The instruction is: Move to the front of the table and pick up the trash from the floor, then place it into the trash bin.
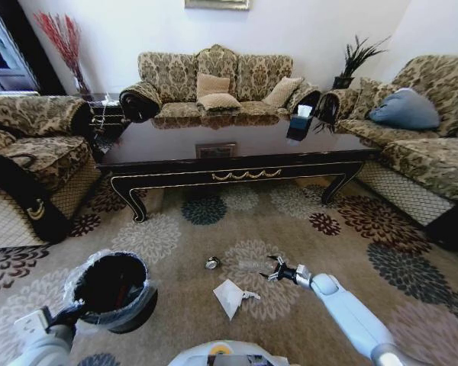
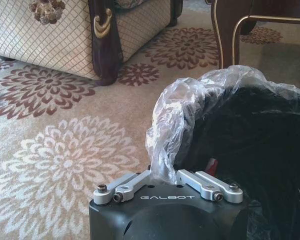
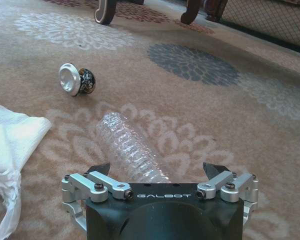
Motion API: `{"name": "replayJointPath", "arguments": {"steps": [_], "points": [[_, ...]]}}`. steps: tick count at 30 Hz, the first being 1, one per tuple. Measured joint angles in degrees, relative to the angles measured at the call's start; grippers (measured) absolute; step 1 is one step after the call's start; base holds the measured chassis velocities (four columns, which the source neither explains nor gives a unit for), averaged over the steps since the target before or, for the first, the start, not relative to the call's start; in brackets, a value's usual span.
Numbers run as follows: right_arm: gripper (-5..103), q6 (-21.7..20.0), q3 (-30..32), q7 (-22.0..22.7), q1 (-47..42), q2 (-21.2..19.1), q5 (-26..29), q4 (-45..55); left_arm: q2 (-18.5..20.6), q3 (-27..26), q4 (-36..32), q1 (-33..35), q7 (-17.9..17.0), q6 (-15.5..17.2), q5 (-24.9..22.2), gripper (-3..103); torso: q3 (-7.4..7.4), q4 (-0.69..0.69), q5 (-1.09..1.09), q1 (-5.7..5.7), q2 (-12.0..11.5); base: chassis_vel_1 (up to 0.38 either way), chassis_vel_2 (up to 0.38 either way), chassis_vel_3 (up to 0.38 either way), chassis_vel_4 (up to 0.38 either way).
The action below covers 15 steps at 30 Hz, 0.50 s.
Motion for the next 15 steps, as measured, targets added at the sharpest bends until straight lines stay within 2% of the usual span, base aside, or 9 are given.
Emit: {"name": "replayJointPath", "arguments": {"steps": [11,15], "points": [[100,1.3,-0.2,0.8,0.9,3.2,-3.4,-4.7,-0.1,0.0,0.1,-0.3,-0.1,0.0,0.0,2,0.0,-0.01,0.0,0.0,0.0,0.0,0.0,0.0,0.0],[100,1.6,-0.1,3.1,1.2,3.7,-4.6,-5.8,-0.1,0.0,0.2,-0.3,-0.1,0.0,-0.1,2,0.0,-0.01,-0.01,0.0,0.0,0.0,0.0,0.0,0.0]]}}
